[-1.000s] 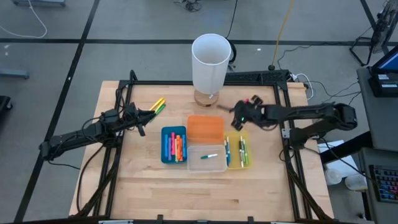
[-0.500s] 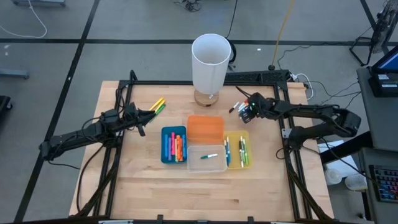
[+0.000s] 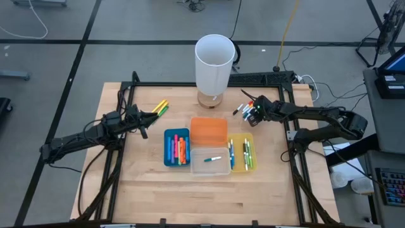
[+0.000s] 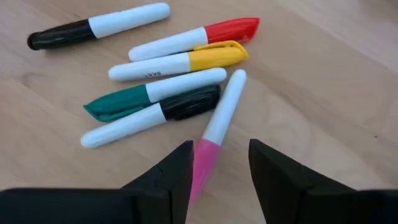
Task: Pick & Place Markers
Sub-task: Put the small pink highlighter pen into the transparent bin
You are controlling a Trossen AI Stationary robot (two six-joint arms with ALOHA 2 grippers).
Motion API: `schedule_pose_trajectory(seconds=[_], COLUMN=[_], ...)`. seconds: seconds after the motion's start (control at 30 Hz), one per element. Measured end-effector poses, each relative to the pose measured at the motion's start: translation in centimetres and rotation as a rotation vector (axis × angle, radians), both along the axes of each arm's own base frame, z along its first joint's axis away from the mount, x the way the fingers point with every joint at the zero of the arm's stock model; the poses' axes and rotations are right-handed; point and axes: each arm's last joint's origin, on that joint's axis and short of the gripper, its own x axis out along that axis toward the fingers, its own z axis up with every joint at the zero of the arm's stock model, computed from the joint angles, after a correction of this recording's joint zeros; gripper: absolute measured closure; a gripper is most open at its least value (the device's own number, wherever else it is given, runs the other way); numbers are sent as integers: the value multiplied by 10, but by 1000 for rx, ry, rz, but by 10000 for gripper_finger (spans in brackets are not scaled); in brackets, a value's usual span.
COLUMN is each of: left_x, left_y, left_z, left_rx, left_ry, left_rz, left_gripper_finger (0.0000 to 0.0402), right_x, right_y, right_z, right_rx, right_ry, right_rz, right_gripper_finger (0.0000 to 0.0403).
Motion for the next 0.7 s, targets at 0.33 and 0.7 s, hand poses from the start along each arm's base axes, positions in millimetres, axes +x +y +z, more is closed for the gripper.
schedule_pose_trajectory(seconds=[0.33,0.7], left_x=[0,0], left_y=[0,0], left_z=[0,0], left_rx=[0,0], left_ry=[0,0], left_rz=[0,0], left_gripper_finger=[330,330], right_x=[-9,-23], right_y=[6,16], right_z=[-19,-39], right_rx=[-8,3], right_ry=[-6,13], right_rz=[-2,-6], right_gripper_finger=[261,313])
